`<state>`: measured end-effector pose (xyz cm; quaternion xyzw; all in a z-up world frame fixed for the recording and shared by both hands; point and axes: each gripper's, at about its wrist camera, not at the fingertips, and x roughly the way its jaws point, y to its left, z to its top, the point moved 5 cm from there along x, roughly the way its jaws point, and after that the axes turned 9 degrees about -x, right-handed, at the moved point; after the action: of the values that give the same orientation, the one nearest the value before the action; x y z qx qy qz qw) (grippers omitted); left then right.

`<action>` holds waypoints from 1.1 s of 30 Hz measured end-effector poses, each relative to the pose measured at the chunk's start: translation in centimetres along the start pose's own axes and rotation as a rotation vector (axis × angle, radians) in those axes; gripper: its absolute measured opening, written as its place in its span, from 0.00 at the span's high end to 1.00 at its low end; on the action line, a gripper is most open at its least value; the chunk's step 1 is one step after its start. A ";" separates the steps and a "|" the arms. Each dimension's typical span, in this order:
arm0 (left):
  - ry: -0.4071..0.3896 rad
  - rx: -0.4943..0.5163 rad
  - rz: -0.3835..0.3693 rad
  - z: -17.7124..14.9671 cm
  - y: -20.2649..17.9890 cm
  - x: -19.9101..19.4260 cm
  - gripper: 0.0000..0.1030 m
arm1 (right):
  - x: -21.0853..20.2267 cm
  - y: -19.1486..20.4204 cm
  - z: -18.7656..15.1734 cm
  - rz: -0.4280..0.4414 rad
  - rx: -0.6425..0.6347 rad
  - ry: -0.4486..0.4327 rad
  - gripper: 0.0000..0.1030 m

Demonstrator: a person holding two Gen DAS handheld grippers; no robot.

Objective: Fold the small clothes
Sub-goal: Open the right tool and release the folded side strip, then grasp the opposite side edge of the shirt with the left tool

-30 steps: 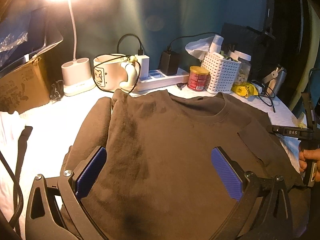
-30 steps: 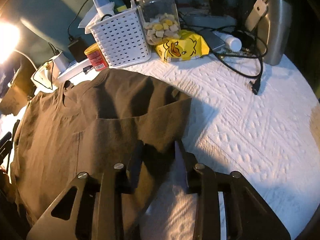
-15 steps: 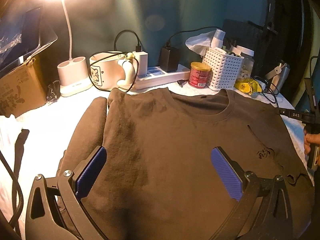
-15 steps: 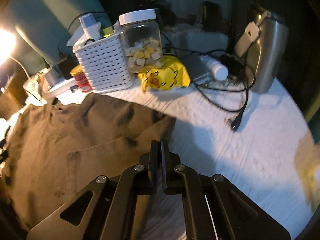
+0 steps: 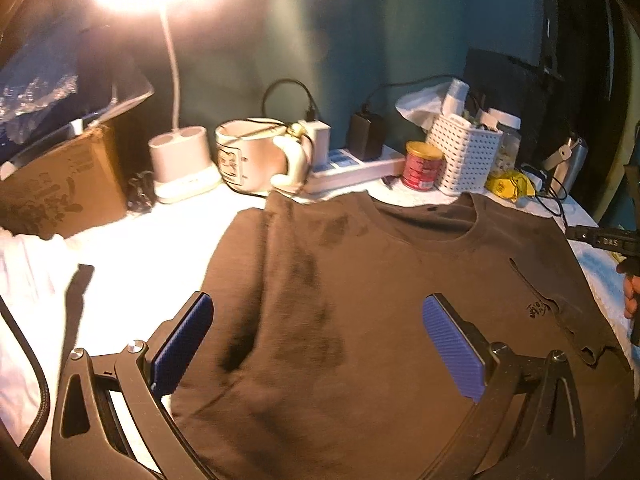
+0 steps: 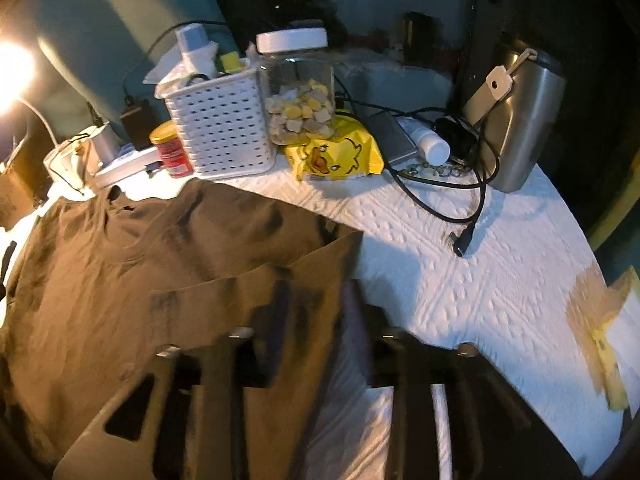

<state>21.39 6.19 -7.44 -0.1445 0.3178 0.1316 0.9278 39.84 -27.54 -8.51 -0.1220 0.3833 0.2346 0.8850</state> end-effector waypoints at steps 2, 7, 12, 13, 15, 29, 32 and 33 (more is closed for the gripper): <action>-0.003 -0.020 -0.009 0.2 1.0 -0.6 0.00 | -1.0 0.9 -0.1 0.001 -0.001 -0.008 0.64; -0.005 -0.049 -0.052 0.3 3.1 -1.7 0.01 | -3.0 2.8 -0.7 0.004 -0.003 -0.020 0.64; 0.015 -0.030 -0.090 0.4 4.4 -1.9 0.08 | -5.1 4.6 -1.6 0.003 0.018 -0.030 0.64; 0.019 -0.027 -0.094 0.4 4.7 -1.8 0.09 | -5.4 4.8 -1.8 0.002 0.022 -0.030 0.64; 0.035 -0.027 -0.115 0.5 5.4 -1.6 0.15 | -6.0 5.5 -2.2 0.002 0.032 -0.029 0.64; 0.209 0.082 -0.168 1.1 7.7 4.7 0.40 | -8.7 10.0 -3.2 -0.022 0.051 -0.030 0.64; 0.239 0.094 -0.165 0.8 7.8 6.0 0.40 | -8.6 10.0 -3.5 -0.026 0.068 -0.023 0.64; 0.246 0.096 -0.165 0.7 7.9 6.3 0.46 | -8.6 10.0 -3.6 -0.028 0.070 -0.019 0.64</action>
<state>23.94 14.65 -12.34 -0.1408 0.4221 0.0207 0.8953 27.37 -23.13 -5.02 -0.0940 0.3811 0.2097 0.8955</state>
